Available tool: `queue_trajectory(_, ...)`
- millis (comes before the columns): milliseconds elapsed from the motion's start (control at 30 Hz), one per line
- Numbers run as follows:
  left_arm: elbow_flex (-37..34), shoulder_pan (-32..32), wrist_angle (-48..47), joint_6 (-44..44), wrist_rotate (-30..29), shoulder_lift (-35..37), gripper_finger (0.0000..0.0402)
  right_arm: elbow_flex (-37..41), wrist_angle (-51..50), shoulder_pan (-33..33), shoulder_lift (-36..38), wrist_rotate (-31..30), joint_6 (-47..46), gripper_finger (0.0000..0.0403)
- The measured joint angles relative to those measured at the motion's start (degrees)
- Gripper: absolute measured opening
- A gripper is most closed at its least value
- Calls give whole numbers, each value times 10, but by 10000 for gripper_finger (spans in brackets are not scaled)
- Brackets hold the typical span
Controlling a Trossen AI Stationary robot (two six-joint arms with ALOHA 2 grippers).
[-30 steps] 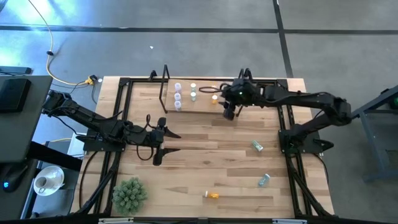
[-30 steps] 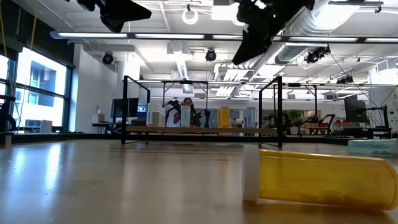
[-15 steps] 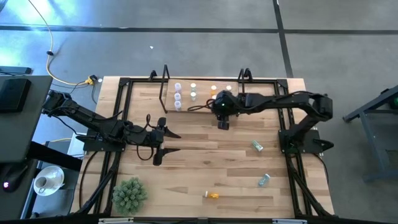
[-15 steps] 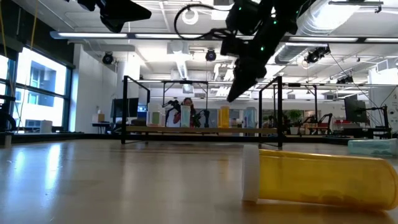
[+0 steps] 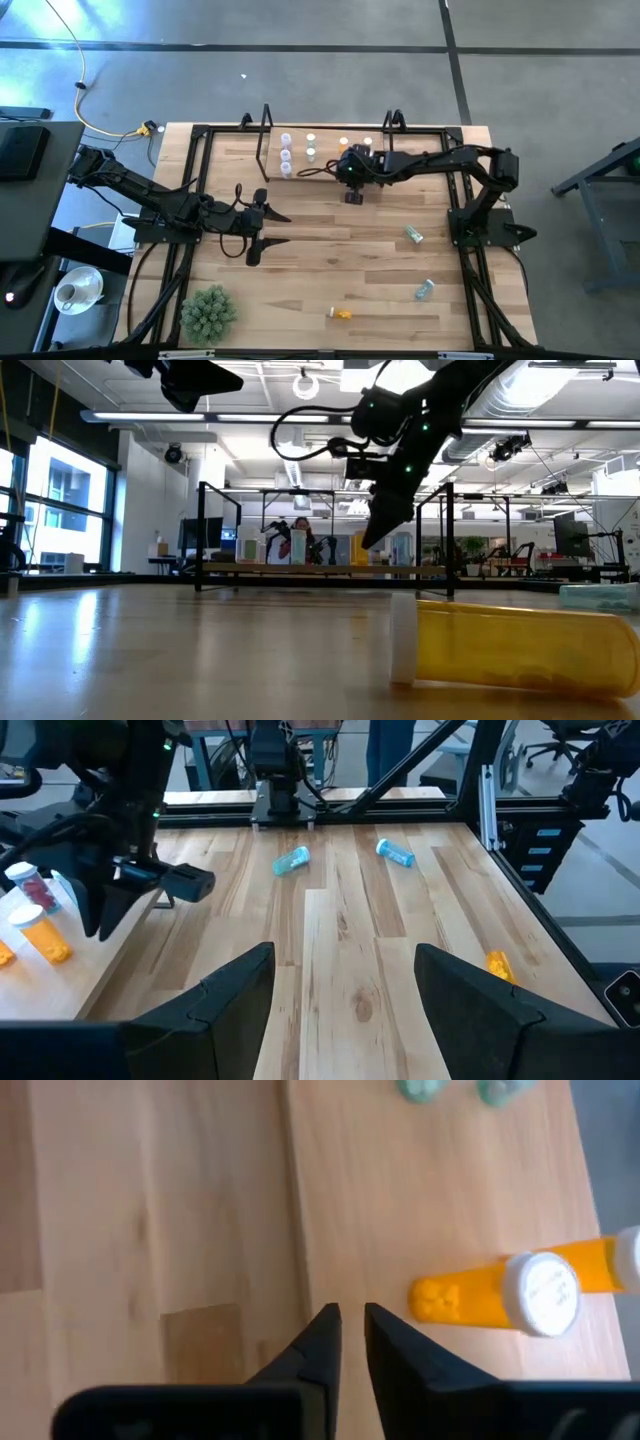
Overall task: Pick and place medicine bottles onto shelf by color
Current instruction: Put the top orange pill bottle on the shelf aligned with the other orange pill bottles
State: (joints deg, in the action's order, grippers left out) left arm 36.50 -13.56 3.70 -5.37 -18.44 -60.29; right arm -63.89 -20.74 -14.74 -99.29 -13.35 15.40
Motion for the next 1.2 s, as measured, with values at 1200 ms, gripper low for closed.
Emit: queue_trajectory(1200,0,0,0,0,0,0,232,0,57,-42,-22,-34,-14,0)
